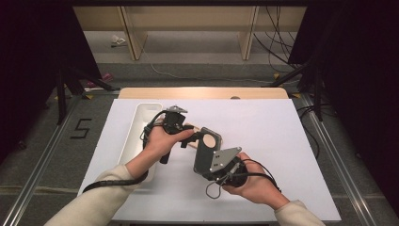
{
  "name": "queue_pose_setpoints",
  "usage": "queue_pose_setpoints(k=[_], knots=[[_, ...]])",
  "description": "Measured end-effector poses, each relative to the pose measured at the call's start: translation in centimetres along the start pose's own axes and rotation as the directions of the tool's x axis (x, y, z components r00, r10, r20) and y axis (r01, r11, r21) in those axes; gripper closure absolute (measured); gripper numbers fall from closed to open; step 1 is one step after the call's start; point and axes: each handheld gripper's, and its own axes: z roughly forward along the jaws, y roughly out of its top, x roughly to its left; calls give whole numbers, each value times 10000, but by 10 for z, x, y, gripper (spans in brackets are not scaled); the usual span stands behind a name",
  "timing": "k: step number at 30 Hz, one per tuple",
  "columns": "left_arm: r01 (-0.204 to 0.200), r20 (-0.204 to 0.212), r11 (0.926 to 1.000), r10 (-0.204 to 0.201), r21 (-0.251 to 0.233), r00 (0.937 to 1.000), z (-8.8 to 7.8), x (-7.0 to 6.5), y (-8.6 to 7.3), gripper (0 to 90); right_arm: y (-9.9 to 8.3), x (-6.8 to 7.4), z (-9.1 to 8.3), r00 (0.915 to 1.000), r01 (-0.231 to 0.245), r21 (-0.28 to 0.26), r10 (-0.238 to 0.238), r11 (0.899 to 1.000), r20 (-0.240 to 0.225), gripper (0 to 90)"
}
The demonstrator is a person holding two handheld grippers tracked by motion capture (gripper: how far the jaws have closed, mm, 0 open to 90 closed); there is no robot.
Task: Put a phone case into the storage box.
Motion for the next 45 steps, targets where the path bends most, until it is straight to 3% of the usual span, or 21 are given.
queue_pose_setpoints(k=[3, 11, 18, 22, 26, 30, 36, 37, 38, 39, 40, 41, 43, 44, 45], knots=[[401, -56, 9983, -400, 413, 9992, 10, 2, 7, 472, 1, 1, 1, 10000, 66, 35, -66, 10000, 23, 891], [1003, -44, 9912, -1003, 867, 9950, 17, 7, 8, 581, 2, 2, 1, 9997, 235, 75, -236, 9997, 61, 890], [1538, -3, 9801, -1550, 1254, 9879, 22, 9, 3, 632, 3, 4, 2, 9993, 343, 118, -345, 9993, 115, 891], [1712, 93, 9774, -1737, 1239, 9848, 23, 10, 2, 657, 4, 5, 2, 9992, 368, 162, -371, 9992, 140, 891], [2219, 325, 9700, -2261, 989, 9736, 21, 9, 2, 705, 3, 5, 5, 9989, 458, 251, -461, 9986, 115, 890], [2436, 563, 9677, -2473, 644, 9673, 17, 5, 3, 756, 0, 5, 10, 9985, 527, 448, -534, 9976, 145, 891], [2195, 1019, 9756, -2183, 2, 9705, 12, -9, 2, 809, -2, 8, 17, 9971, 711, 769, -730, 9945, 223, 884], [2072, 1070, 9781, -2043, -172, 9731, 10, -11, 2, 812, -2, 8, 18, 9973, 683, 771, -703, 9947, 232, 882], [1361, 726, 9893, -1322, -522, 9886, 7, -15, 1, 816, -4, 6, 19, 9971, 675, 813, -702, 9944, 306, 848], [1361, 726, 9893, -1322, -522, 9886, 7, -15, 1, 816, -4, 6, 19, 9971, 675, 813, -702, 9944, 306, 848], [982, 514, 9924, -945, -735, 9942, 5, -17, 1, 816, -6, 4, 18, 9962, 550, 641, -590, 9964, 638, 740], [745, 408, 9931, -711, -906, 9966, 4, -17, 0, 816, -6, 4, 18, 9962, 550, 641, -590, 9964, 638, 740], [485, 308, 9906, -449, -1275, 9985, 1, -16, -3, 816, -8, 2, 17, 9950, 419, 474, -460, 9980, 890, 646], [165, 52, 9888, -159, -1485, 9999, -2, -15, -6, 816, -10, -1, 16, 9921, 155, 293, -190, 9994, 1241, 539], [165, 52, 9888, -159, -1485, 9999, -2, -15, -6, 815, -10, -1, 16, 9921, 155, 293, -190, 9994, 1241, 539]])
